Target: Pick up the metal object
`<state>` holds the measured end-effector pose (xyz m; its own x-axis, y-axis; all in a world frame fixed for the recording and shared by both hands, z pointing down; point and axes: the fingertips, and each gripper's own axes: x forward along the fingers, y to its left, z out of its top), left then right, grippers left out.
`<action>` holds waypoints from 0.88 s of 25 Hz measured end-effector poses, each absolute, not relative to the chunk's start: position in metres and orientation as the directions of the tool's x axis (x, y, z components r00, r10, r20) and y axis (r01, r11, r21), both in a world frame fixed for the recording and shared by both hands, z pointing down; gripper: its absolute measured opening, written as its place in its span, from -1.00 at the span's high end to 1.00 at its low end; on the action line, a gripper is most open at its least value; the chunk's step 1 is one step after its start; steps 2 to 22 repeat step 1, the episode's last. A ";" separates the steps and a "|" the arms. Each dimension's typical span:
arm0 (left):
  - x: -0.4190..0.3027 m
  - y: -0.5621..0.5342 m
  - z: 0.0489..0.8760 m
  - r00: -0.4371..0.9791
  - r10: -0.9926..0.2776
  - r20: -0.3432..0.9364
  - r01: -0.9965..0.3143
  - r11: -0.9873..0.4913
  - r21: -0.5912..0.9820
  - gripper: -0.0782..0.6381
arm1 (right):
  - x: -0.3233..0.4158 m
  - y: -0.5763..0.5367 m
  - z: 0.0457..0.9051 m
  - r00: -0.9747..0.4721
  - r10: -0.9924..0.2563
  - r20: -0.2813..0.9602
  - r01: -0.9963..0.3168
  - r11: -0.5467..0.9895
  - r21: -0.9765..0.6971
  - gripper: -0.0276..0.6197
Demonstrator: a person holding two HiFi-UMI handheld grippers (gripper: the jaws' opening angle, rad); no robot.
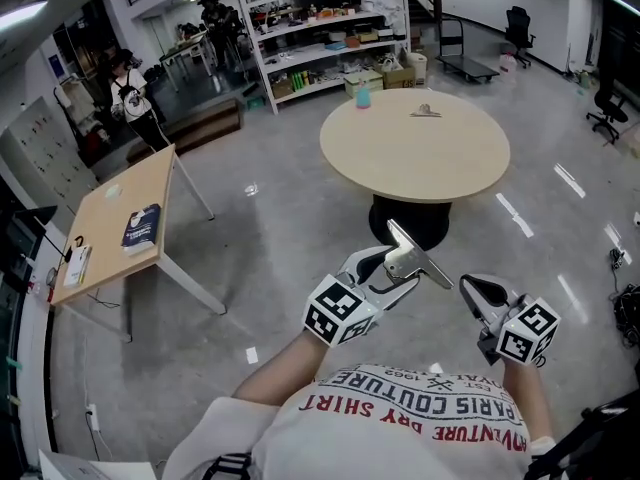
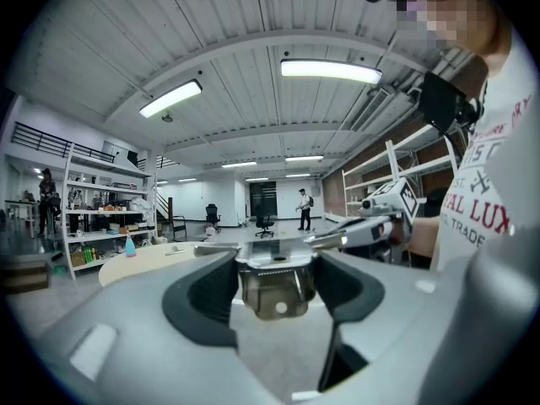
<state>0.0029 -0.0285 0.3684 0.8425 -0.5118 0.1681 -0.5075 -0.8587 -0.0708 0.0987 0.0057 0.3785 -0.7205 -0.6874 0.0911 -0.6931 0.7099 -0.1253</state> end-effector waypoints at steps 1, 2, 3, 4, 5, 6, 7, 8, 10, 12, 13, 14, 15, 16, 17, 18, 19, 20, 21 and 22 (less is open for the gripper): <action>0.006 -0.028 0.368 0.842 -0.512 0.169 -0.508 -0.858 -0.072 0.01 | 0.101 0.006 0.379 -0.721 -0.687 0.091 -0.693 0.710 -0.125 0.91; 0.006 -0.028 0.368 0.842 -0.512 0.169 -0.508 -0.858 -0.072 0.01 | 0.101 0.006 0.379 -0.721 -0.687 0.091 -0.693 0.710 -0.125 0.91; 0.006 -0.028 0.368 0.842 -0.512 0.169 -0.508 -0.858 -0.072 0.01 | 0.101 0.006 0.379 -0.721 -0.687 0.091 -0.693 0.710 -0.125 0.91; 0.006 -0.028 0.368 0.842 -0.512 0.169 -0.508 -0.858 -0.072 0.01 | 0.101 0.006 0.379 -0.721 -0.687 0.091 -0.693 0.710 -0.125 0.91; 0.006 -0.028 0.368 0.842 -0.512 0.169 -0.508 -0.858 -0.072 0.01 | 0.101 0.006 0.379 -0.721 -0.687 0.091 -0.693 0.710 -0.125 0.91; 0.006 -0.028 0.368 0.842 -0.512 0.169 -0.508 -0.858 -0.072 0.01 | 0.101 0.006 0.379 -0.721 -0.687 0.091 -0.693 0.710 -0.125 0.91; 0.006 -0.028 0.368 0.842 -0.512 0.169 -0.508 -0.858 -0.072 0.01 | 0.101 0.006 0.379 -0.721 -0.687 0.091 -0.693 0.710 -0.125 0.91; 0.006 -0.028 0.368 0.842 -0.512 0.169 -0.508 -0.858 -0.072 0.01 | 0.101 0.006 0.379 -0.721 -0.687 0.091 -0.693 0.710 -0.125 0.91; 0.006 -0.028 0.368 0.842 -0.512 0.169 -0.508 -0.858 -0.072 0.01 | 0.101 0.006 0.379 -0.721 -0.687 0.091 -0.693 0.710 -0.125 0.91; 0.006 -0.028 0.368 0.842 -0.512 0.169 -0.508 -0.858 -0.072 0.01 | 0.101 0.006 0.379 -0.721 -0.687 0.091 -0.693 0.710 -0.125 0.91; 0.006 -0.028 0.368 0.842 -0.512 0.169 -0.508 -0.858 -0.072 0.01 | 0.101 0.006 0.379 -0.721 -0.687 0.091 -0.693 0.710 -0.125 0.91; 0.006 -0.028 0.368 0.842 -0.512 0.169 -0.508 -0.858 -0.072 0.01 | 0.101 0.006 0.379 -0.721 -0.687 0.091 -0.693 0.710 -0.125 0.91; 0.006 -0.028 0.368 0.842 -0.512 0.169 -0.508 -0.858 -0.072 0.01 | 0.101 0.006 0.379 -0.721 -0.687 0.091 -0.693 0.710 -0.125 0.91; 0.006 -0.028 0.368 0.842 -0.512 0.169 -0.508 -0.858 -0.072 0.01 | 0.101 0.006 0.379 -0.721 -0.687 0.091 -0.693 0.710 -0.125 0.91; 0.006 -0.028 0.368 0.842 -0.512 0.169 -0.508 -0.858 -0.072 0.01 | 0.101 0.006 0.379 -0.721 -0.687 0.091 -0.693 0.710 -0.125 0.91; 0.006 -0.028 0.368 0.842 -0.512 0.169 -0.508 -0.858 -0.072 0.01 | 0.101 0.006 0.379 -0.721 -0.687 0.091 -0.693 0.710 -0.125 0.91; 0.006 -0.028 0.368 0.842 -0.512 0.169 -0.508 -0.858 -0.072 0.01 | 0.101 0.006 0.379 -0.721 -0.687 0.091 -0.693 0.710 -0.125 0.91; 0.006 -0.028 0.368 0.842 -0.512 0.169 -0.508 -0.858 -0.072 0.01 | 0.101 0.006 0.379 -0.721 -0.687 0.091 -0.693 0.710 -0.125 0.91; 0.006 -0.028 0.368 0.842 -0.512 0.169 -0.508 -0.858 -0.072 0.01 | 0.101 0.006 0.379 -0.721 -0.687 0.091 -0.693 0.710 -0.125 0.91; 0.006 -0.028 0.368 0.842 -0.512 0.169 -0.508 -0.858 -0.072 0.01 | 0.101 0.006 0.379 -0.721 -0.687 0.091 -0.693 0.710 -0.125 0.91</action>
